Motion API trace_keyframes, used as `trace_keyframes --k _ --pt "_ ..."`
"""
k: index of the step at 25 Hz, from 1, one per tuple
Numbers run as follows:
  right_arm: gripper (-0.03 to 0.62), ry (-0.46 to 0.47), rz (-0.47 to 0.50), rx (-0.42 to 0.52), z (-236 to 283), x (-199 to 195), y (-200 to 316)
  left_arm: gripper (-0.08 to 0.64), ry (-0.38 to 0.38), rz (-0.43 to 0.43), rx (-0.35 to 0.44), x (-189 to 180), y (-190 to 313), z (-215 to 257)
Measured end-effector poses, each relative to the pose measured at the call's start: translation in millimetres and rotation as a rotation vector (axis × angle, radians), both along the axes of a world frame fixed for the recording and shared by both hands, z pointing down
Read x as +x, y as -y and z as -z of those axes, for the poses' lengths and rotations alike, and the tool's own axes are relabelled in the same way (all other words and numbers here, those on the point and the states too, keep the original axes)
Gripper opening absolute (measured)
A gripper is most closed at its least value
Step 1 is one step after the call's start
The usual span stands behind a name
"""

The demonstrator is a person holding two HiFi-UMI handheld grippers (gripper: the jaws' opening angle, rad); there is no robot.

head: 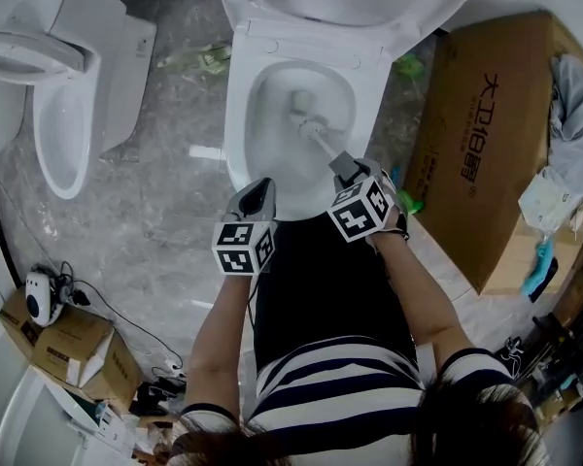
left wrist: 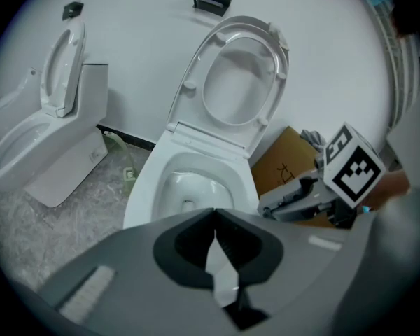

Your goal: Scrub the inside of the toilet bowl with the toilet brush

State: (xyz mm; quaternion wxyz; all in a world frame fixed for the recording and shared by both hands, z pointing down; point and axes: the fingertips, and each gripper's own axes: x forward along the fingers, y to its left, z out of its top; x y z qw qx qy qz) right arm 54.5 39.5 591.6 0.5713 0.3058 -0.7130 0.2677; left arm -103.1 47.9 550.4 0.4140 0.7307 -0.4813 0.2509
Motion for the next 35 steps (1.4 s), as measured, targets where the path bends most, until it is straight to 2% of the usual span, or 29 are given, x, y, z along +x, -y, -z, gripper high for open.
trace_keyframes --k 9,16,28,35 --pt "0.172 0.118 -0.026 -0.062 4 -38 -21 0.000 -0.005 0.022 -0.013 -8 -6 -2" --pt "0.172 0.168 -0.055 -0.034 4 -65 2 0.000 -0.006 0.041 -0.010 -18 -8 -2" --pt "0.172 0.154 -0.063 0.068 -2 -74 59 0.000 -0.012 0.082 0.009 -32 -4 -2" --pt "0.172 0.156 -0.057 0.111 4 -72 70 0.000 -0.017 0.085 0.024 -33 2 1"
